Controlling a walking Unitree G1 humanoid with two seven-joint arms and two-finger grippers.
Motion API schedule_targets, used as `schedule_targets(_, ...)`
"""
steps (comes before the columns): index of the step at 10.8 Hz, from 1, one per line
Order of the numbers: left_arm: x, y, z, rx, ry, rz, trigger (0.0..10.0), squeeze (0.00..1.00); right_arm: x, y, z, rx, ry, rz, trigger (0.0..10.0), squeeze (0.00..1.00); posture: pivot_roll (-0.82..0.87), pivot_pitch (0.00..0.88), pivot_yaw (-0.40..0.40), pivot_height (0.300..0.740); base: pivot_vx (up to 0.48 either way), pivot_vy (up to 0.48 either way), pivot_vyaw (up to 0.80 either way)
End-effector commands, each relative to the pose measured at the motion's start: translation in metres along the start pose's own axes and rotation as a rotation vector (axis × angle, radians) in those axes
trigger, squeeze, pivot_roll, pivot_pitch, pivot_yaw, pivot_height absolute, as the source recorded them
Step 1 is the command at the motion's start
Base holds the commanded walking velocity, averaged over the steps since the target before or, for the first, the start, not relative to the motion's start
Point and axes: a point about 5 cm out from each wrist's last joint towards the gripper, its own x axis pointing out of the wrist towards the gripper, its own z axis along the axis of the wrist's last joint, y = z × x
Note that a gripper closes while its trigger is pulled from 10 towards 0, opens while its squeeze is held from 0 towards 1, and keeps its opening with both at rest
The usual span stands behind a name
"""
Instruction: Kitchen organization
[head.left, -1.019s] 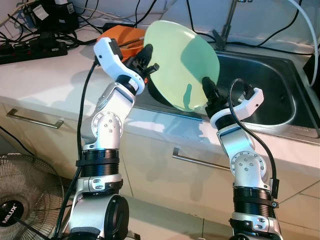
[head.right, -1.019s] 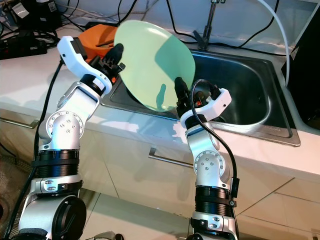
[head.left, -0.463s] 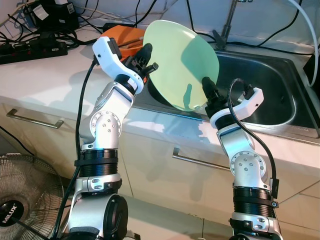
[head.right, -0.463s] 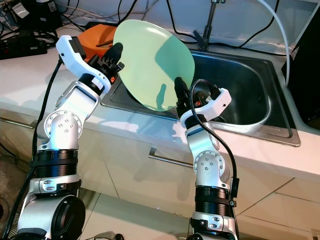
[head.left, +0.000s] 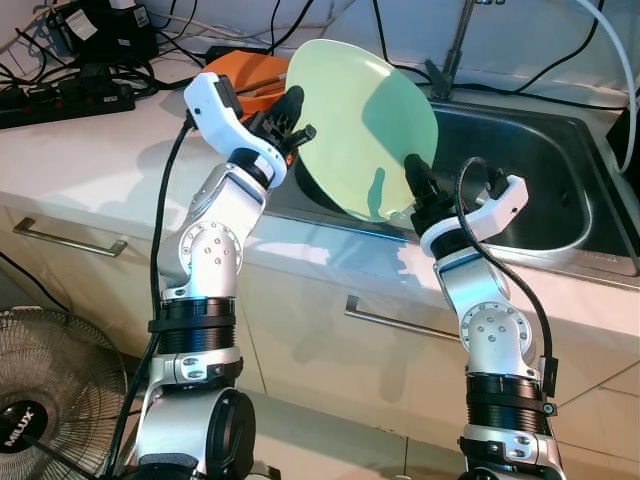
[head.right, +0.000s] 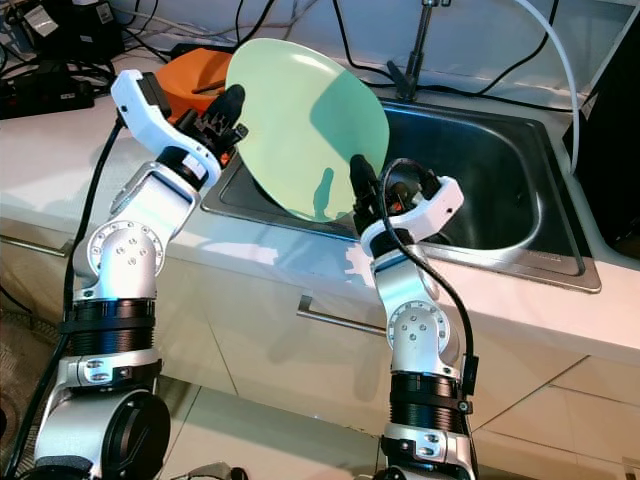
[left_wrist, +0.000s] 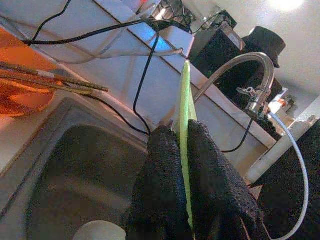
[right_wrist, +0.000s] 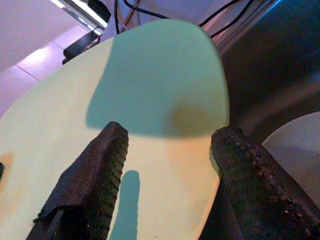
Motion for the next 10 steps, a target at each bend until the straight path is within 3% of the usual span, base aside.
schedule_targets(1, 0.001, -0.014, 0.014, 0.029, -0.061, -0.060, 10.0, 0.00, 0.001, 0.000, -0.003, 0.014, -0.001, -0.016, 10.0, 0.00, -0.07, 0.000, 0.033, 0.740, 0.000, 0.000, 0.00)
schedule_targets(10, 0.001, -0.013, 0.015, 0.021, -0.071, -0.056, 10.0, 0.00, -0.001, -0.011, -0.003, -0.003, -0.005, -0.061, 10.0, 0.00, -0.07, 0.000, 0.030, 0.740, 0.000, 0.000, 0.00)
